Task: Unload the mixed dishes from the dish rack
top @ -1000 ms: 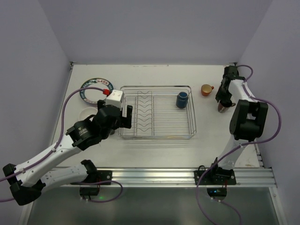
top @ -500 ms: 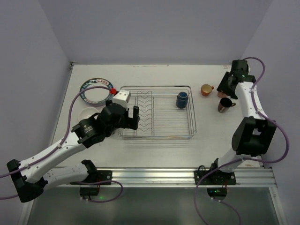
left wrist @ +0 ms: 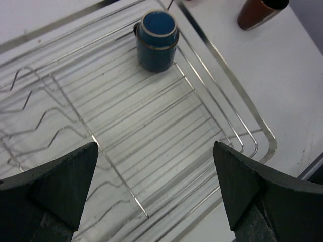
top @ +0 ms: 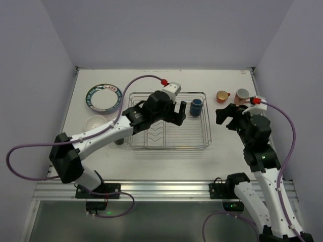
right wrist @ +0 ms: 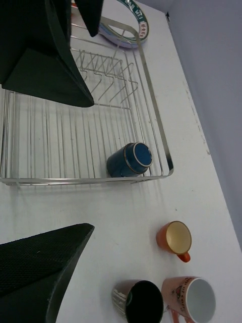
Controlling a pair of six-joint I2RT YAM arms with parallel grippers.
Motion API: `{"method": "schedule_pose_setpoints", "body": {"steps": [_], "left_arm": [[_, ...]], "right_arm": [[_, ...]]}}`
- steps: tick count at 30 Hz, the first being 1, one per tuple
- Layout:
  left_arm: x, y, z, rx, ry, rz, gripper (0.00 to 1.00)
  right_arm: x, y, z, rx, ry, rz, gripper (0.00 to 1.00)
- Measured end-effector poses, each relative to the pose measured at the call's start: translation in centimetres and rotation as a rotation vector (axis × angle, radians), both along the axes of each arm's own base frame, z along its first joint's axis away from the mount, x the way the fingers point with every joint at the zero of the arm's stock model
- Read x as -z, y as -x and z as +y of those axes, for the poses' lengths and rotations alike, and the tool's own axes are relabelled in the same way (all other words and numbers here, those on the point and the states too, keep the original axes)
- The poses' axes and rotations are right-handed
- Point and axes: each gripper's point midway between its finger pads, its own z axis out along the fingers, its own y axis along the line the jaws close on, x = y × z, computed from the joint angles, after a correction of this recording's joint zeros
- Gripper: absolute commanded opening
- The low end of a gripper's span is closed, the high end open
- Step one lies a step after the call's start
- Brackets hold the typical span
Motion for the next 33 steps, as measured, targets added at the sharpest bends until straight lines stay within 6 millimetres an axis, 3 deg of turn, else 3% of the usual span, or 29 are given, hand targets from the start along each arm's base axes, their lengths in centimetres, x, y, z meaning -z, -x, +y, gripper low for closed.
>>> {"method": "schedule_pose_setpoints", "body": {"steps": [4, 10, 14, 19, 33], "left_arm": [[0.3, -3.7, -5.5, 0.086, -0.002, -0.060, 1.00], [4.9, -7.8, -11.7, 0.195, -0.026, -0.032, 1.00], [7.5, -9.1, -12.4, 0.194, -0.054, -0.002, 1.00], [8.2, -11.1, -12.6, 0.152, -0.065, -0.009, 1.00], [12.3, -12.7, -12.3, 0.127, -0.104, 0.026, 1.00]], "right_arm": [[1.7, 0.6, -1.0, 0.062, -0.021, -0.008, 0.99], [0.4, 0.7, -1.4, 0.097, -0.052, -0.067, 0.99], [-1.1, 1.5, -1.7, 0.109, -0.072, -0.132, 0.99], [-2.4, 2.7, -2.1, 0.118, -0.095, -0.210, 0.99], [-2.2, 2.6, -1.7, 0.095, -0.098, -0.207, 0.99]]}}
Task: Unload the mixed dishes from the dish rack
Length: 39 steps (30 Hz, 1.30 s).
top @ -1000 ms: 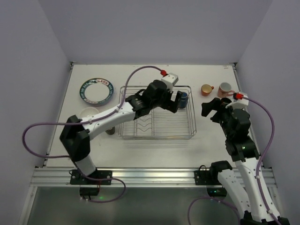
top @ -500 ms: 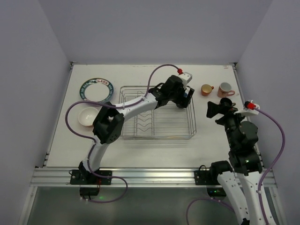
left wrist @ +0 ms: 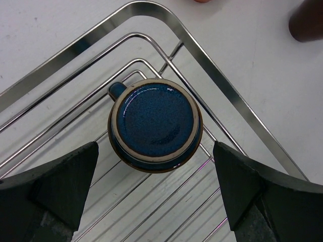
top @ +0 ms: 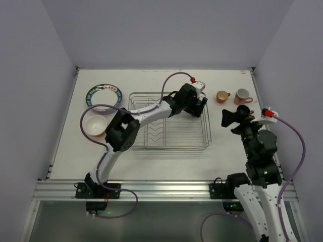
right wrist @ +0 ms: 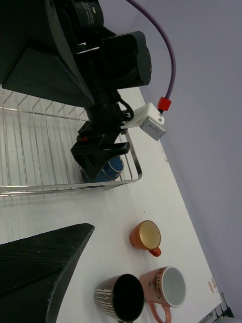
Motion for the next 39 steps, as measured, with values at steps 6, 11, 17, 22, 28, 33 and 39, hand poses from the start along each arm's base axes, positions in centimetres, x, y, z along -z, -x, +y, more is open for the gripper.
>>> {"method": "schedule_pose_setpoints", "body": {"steps": [6, 11, 17, 22, 28, 33, 39], "left_arm": [[0.9, -0.5, -0.4, 0.019, 0.024, 0.008, 1.00], [1.0, -1.6, -0.5, 0.018, 0.061, -0.002, 0.98], [0.5, -2.5, -1.1, 0.029, 0.116, -0.022, 0.94], [-0.3, -2.8, -1.9, 0.032, 0.169, -0.038, 0.91], [0.1, -2.8, -2.3, 0.031, 0.188, -0.027, 0.87], [0.1, -2.9, -2.4, 0.027, 0.197, -0.023, 0.82], [0.4, -3.0, -2.3, 0.015, 0.205, -0.029, 0.87]], "right_arm": [[0.1, -0.1, 0.1, -0.005, 0.001, 0.006, 0.99], [0.7, 0.0, 0.1, -0.005, 0.000, 0.009, 0.99], [1.0, 0.0, 0.2, -0.009, -0.003, 0.010, 0.99], [0.9, 0.0, 0.4, -0.021, -0.006, 0.008, 0.99], [0.8, 0.0, 0.5, -0.024, -0.007, 0.004, 0.99], [0.9, 0.0, 0.5, -0.025, -0.007, 0.004, 0.99], [0.8, 0.0, 0.5, -0.027, -0.007, 0.003, 0.99]]}}
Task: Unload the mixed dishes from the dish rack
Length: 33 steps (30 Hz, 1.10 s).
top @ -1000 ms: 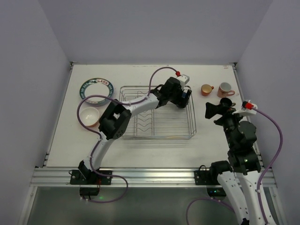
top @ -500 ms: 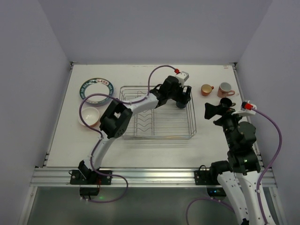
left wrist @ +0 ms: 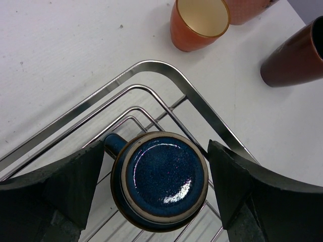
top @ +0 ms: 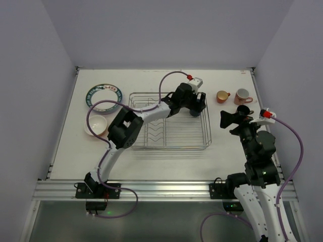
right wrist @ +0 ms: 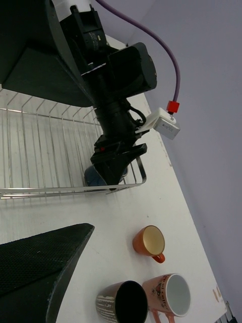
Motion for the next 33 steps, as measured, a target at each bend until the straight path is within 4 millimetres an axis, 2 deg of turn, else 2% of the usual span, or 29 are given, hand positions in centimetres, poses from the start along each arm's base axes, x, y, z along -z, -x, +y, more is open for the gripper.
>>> {"method": "schedule_pose_setpoints", "body": {"steps": [9, 16, 33], "left_arm": [[0.0, 0.4, 0.5, -0.019, 0.035, -0.023, 0.91], [0.0, 1.3, 1.3, -0.025, 0.055, -0.024, 1.00], [-0.5, 1.3, 1.5, -0.035, 0.067, -0.034, 0.96]], "right_arm": [[-0.1, 0.0, 0.2, -0.010, -0.001, -0.003, 0.99], [0.3, -0.3, 0.6, -0.030, 0.001, 0.016, 0.99], [0.9, -0.6, 1.3, -0.068, 0.003, 0.041, 0.99]]}}
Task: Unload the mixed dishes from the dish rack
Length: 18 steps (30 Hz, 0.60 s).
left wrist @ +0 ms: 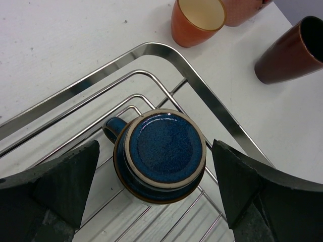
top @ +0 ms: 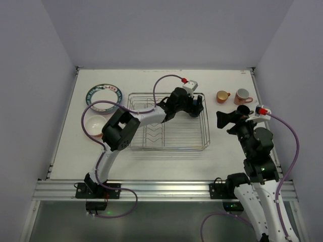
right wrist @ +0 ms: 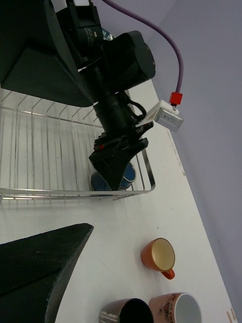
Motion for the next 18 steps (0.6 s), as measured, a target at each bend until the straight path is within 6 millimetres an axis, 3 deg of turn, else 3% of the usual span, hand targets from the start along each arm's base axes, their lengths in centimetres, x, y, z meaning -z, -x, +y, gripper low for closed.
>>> {"method": "schedule_pose_setpoints", "body": {"steps": [18], "left_arm": [[-0.20, 0.12, 0.27, 0.008, -0.015, -0.016, 0.96]], "right_arm": [[-0.03, 0.04, 0.18, -0.010, -0.001, -0.001, 0.99]]}}
